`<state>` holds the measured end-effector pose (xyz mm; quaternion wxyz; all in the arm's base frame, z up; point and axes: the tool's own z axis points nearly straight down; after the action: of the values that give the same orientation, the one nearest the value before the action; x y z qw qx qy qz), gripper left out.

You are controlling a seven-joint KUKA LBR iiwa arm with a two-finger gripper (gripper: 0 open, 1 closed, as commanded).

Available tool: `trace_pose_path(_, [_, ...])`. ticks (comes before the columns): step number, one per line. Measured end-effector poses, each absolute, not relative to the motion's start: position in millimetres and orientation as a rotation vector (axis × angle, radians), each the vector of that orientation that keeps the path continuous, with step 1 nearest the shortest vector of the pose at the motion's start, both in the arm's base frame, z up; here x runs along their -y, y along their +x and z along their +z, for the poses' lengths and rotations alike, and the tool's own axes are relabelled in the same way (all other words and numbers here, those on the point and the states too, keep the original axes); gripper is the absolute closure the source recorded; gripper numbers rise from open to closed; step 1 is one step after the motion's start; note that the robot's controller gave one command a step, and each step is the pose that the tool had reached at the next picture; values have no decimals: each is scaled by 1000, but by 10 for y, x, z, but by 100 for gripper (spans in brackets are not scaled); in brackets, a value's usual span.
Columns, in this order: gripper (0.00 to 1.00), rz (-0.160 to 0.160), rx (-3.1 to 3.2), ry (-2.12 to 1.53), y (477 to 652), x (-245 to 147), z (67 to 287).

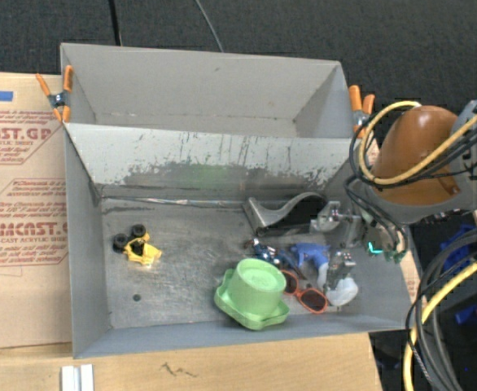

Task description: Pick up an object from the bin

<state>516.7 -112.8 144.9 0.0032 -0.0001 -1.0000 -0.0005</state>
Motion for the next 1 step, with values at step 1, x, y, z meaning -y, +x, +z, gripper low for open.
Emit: trace_pose_path(1, [0,0,3142,1,5187,1126,1486])
